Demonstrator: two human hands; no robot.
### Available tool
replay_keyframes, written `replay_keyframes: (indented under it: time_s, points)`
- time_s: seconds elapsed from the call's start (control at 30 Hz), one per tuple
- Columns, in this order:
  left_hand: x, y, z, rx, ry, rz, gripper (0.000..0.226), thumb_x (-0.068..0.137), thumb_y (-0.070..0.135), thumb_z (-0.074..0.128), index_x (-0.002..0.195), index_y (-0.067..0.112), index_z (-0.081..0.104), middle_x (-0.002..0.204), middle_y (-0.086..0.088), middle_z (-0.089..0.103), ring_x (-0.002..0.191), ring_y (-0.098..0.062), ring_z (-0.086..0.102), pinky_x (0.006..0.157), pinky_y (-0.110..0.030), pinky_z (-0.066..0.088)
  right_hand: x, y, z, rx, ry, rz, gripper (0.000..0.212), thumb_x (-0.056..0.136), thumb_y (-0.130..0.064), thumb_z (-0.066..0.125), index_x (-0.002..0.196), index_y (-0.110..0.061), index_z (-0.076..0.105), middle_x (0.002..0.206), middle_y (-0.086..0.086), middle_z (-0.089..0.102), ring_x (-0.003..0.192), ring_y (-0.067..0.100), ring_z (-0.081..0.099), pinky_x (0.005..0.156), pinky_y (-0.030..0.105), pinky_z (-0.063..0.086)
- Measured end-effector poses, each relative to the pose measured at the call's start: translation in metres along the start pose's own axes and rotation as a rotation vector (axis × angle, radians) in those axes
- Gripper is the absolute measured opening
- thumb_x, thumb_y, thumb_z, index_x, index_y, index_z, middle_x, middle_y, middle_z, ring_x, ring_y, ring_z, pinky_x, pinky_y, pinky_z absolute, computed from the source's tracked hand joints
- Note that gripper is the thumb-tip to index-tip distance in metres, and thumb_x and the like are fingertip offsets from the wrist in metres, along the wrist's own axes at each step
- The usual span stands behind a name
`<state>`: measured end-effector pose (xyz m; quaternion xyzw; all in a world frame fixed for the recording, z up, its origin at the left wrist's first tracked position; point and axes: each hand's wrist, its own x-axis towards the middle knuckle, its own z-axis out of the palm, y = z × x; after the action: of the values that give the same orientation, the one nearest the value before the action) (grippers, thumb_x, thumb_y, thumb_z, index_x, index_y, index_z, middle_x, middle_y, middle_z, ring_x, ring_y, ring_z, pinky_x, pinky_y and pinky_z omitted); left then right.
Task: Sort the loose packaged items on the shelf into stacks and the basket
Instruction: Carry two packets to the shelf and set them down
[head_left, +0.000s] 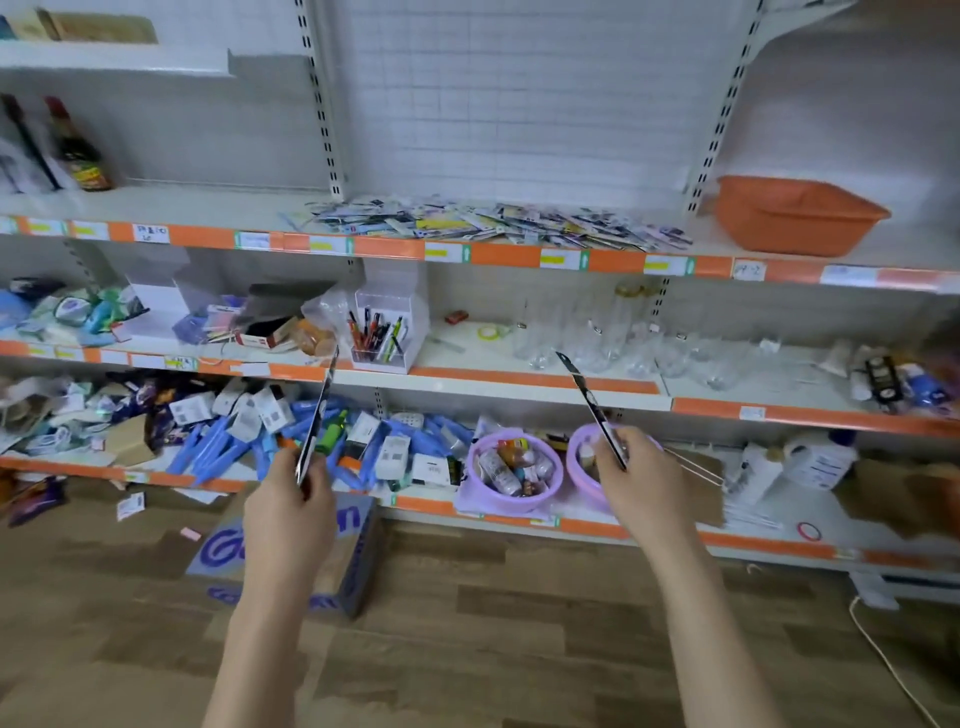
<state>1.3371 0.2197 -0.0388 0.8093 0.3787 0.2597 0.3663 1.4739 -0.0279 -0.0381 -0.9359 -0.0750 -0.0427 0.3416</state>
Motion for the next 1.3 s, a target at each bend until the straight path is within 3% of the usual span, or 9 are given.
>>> replay_keyframes:
  time_s: [0.17, 0.37, 0.5, 0.6, 0.7, 0.87, 1.07, 1.2, 1.3]
  points:
    - [0.08, 0.022, 0.051, -0.018, -0.046, 0.055, 0.025, 0.099, 0.024, 0.039, 0.081, 0.009, 0.048, 0.063, -0.019, 0.052, 0.052, -0.027, 0.044, 0.048, -0.031, 0.028, 0.085, -0.003, 0.025, 0.009, -0.003, 0.042, 0.025, 0.099, -0.025, 0.04, 0.094, -0.005, 0.055, 0.067, 0.006, 0.054, 0.069, 0.032, 0.054, 0.057, 0.037, 0.036]
    - [0.186, 0.088, 0.116, -0.117, -0.127, 0.177, 0.024, 0.098, 0.022, 0.038, 0.091, 0.003, 0.051, 0.073, -0.015, 0.061, 0.062, -0.024, 0.054, 0.053, -0.031, 0.037, 0.18, -0.022, 0.03, 0.058, 0.084, 0.006, 0.029, 0.099, -0.024, 0.04, 0.08, -0.004, 0.049, 0.059, 0.008, 0.048, 0.061, 0.035, 0.05, 0.056, 0.043, 0.039]
    - [0.228, 0.131, 0.161, -0.163, -0.202, 0.21, 0.02, 0.095, 0.014, 0.036, 0.098, 0.0, 0.05, 0.079, -0.024, 0.061, 0.073, -0.038, 0.057, 0.067, -0.047, 0.047, 0.223, -0.016, 0.025, 0.058, 0.109, 0.044, 0.03, 0.1, -0.026, 0.039, 0.077, -0.008, 0.047, 0.054, 0.003, 0.043, 0.048, 0.022, 0.043, 0.048, 0.033, 0.031]
    - [0.241, 0.148, 0.193, -0.21, -0.292, 0.198, 0.019, 0.095, 0.013, 0.032, 0.103, 0.003, 0.046, 0.079, -0.029, 0.054, 0.067, -0.036, 0.051, 0.061, -0.042, 0.038, 0.251, 0.0, 0.024, 0.009, 0.114, 0.103, 0.029, 0.1, -0.025, 0.039, 0.074, -0.013, 0.045, 0.057, 0.0, 0.044, 0.052, 0.016, 0.044, 0.049, 0.025, 0.031]
    - [0.251, 0.164, 0.227, -0.254, -0.337, 0.187, 0.011, 0.097, 0.014, 0.03, 0.096, 0.008, 0.04, 0.073, -0.018, 0.052, 0.058, -0.027, 0.046, 0.058, -0.035, 0.035, 0.281, 0.017, 0.023, 0.011, 0.101, 0.139, 0.034, 0.1, -0.025, 0.04, 0.066, -0.021, 0.037, 0.056, -0.001, 0.042, 0.05, 0.013, 0.042, 0.047, 0.023, 0.029]
    - [0.263, 0.193, 0.278, -0.218, -0.284, 0.187, 0.013, 0.099, 0.019, 0.03, 0.097, 0.012, 0.041, 0.072, 0.001, 0.062, 0.057, -0.022, 0.063, 0.065, -0.037, 0.048, 0.343, 0.039, 0.015, 0.083, 0.074, 0.106, 0.025, 0.099, -0.024, 0.042, 0.08, -0.009, 0.049, 0.059, 0.003, 0.048, 0.054, 0.022, 0.047, 0.05, 0.031, 0.032]
    - [0.268, 0.246, 0.328, -0.228, -0.193, 0.22, 0.014, 0.098, 0.013, 0.033, 0.088, 0.01, 0.042, 0.068, 0.001, 0.061, 0.052, -0.025, 0.049, 0.052, -0.032, 0.037, 0.418, 0.063, -0.013, 0.11, 0.084, 0.014, 0.024, 0.098, -0.025, 0.043, 0.088, -0.006, 0.052, 0.062, 0.005, 0.052, 0.055, 0.02, 0.049, 0.051, 0.032, 0.034]
    - [0.27, 0.264, 0.357, -0.165, -0.192, 0.205, 0.022, 0.098, 0.019, 0.034, 0.084, 0.008, 0.047, 0.066, -0.001, 0.058, 0.054, -0.029, 0.046, 0.059, -0.038, 0.042, 0.461, 0.084, -0.027, 0.14, 0.098, 0.024, 0.024, 0.097, -0.024, 0.045, 0.116, -0.01, 0.052, 0.08, 0.008, 0.062, 0.074, 0.03, 0.061, 0.06, 0.035, 0.042]
    - [0.278, 0.272, 0.371, -0.139, -0.15, 0.211, 0.024, 0.097, 0.016, 0.036, 0.083, -0.001, 0.045, 0.058, -0.011, 0.045, 0.054, -0.03, 0.04, 0.054, -0.034, 0.031, 0.498, 0.096, -0.036, 0.103, 0.132, 0.055, 0.035, 0.097, -0.022, 0.047, 0.129, -0.009, 0.045, 0.095, 0.01, 0.059, 0.086, 0.029, 0.057, 0.063, 0.026, 0.029]
